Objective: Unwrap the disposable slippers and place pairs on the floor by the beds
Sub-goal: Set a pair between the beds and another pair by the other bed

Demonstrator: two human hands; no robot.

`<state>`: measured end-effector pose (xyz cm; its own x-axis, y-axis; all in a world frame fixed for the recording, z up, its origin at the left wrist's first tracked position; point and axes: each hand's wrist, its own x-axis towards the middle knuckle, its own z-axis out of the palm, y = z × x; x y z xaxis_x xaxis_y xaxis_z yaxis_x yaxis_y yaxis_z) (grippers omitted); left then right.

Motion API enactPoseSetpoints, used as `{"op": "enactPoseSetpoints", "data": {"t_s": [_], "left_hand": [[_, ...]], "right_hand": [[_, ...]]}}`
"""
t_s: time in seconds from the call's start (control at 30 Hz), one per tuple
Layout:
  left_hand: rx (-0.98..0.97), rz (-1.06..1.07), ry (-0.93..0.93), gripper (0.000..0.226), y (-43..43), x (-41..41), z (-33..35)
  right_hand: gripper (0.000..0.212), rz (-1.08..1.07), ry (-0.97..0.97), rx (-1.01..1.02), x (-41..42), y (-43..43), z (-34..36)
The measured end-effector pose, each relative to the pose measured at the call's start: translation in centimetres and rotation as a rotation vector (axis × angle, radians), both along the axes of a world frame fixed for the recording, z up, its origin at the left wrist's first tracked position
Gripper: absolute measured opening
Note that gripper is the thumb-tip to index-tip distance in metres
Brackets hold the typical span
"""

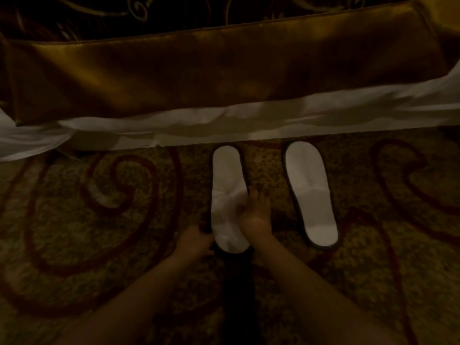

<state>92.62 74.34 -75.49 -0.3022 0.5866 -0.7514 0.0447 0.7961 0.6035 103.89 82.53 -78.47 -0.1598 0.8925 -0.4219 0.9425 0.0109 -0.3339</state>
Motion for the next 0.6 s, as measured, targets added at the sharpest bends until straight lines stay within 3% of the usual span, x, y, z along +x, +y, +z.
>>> {"op": "enactPoseSetpoints", "data": {"t_s": [0.23,0.33,0.4,0.5,0.6], "left_hand": [[-0.118,-0.589,0.486,0.040,1.1,0.2,-0.2],[-0.116,-0.667,0.662,0.037,1.9,0.1,0.7],[0.012,-0.646,0.796,0.032,2.9,0.1,1.5],[0.218,-0.613,0.784,0.036,4.8,0.5,2.2],[0.257,-0.577,0.657,0.044,6.9,1.1,2.3]], "right_hand": [[0.040,0.070,-0.082,0.171,0.2,-0.5,-0.4],[0.057,-0.006,-0.004,0.205,2.0,0.8,0.6],[0.073,-0.107,-0.107,0.267,4.2,2.2,1.0],[0.093,-0.209,-0.308,0.154,8.0,3.7,0.7],[0.104,-0.294,-0.280,0.024,10.0,4.4,0.2]]}}
